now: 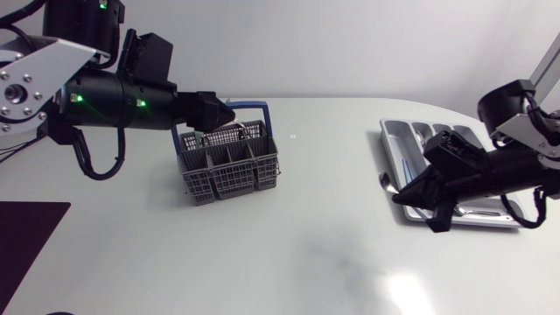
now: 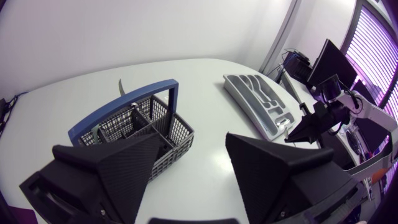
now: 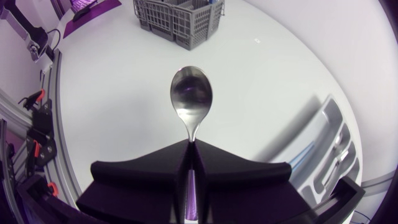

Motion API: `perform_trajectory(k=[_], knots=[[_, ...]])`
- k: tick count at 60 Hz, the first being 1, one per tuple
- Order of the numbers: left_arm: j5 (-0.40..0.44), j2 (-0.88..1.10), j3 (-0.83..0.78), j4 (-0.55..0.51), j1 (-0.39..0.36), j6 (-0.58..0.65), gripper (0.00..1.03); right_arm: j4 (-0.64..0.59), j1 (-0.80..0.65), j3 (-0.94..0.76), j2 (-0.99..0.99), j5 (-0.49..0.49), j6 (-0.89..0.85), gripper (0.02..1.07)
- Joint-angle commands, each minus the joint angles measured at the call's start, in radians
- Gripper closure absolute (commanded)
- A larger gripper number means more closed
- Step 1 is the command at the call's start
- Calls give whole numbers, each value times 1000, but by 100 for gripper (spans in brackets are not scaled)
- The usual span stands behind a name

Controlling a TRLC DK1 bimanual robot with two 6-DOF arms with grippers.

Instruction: Unload the cutlery basket into the drawer organizer.

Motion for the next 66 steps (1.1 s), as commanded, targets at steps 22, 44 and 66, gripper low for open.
perform_trajectory(k=[22, 44, 66], knots=[[-74, -26, -114, -5, 125, 147, 29, -116, -517, 237, 359, -14, -682, 101], [-127, -80, -200, 48, 168, 196, 29, 30, -636, 314, 569, 72, -871, 101], [-127, -123, -252, 48, 231, 215, 27, 223, -606, 282, 635, 176, -911, 100]])
